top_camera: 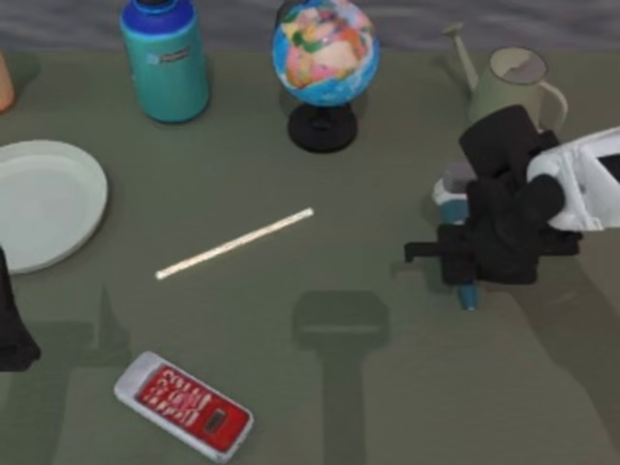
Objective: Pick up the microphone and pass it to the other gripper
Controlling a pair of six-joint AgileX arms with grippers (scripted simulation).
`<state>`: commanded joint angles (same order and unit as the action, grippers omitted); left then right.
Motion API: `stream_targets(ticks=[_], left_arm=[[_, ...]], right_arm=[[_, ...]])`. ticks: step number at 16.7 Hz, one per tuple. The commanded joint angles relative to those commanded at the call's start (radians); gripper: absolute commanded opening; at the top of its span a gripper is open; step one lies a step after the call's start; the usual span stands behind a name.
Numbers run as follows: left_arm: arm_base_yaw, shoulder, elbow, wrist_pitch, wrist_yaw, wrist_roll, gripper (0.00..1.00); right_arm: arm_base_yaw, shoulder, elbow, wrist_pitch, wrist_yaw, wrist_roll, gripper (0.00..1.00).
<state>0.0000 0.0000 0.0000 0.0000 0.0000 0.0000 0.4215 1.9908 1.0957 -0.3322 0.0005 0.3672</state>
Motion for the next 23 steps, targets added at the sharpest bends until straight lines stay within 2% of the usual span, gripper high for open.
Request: stream_targets(ticks=[3, 10, 14, 17, 23], left_arm=[[0.0, 0.0, 0.0, 0.0, 0.0, 0.0, 1.0], [0.0, 0.0, 0.0, 0.0, 0.0, 0.0, 1.0], [0.0, 0.0, 0.0, 0.0, 0.0, 0.0, 1.0], [0.0, 0.0, 0.0, 0.0, 0.0, 0.0, 1.0], [0.0, 0.0, 0.0, 0.0, 0.0, 0.0, 1.0]], right_arm=[[0.0, -0.045, -0.059, 0.229, -0.064, -0.061, 0.0], [-0.003, -0.195, -0.243, 0.892, -0.243, -0.232, 0.0], [-0.007, -0.288, -0.324, 1.155, -0.323, -0.313, 0.0], [-0.01, -0.335, -0.355, 1.244, -0.354, -0.347, 0.0], [-0.004, -0.337, -0.354, 1.251, -0.353, -0.348, 0.0]])
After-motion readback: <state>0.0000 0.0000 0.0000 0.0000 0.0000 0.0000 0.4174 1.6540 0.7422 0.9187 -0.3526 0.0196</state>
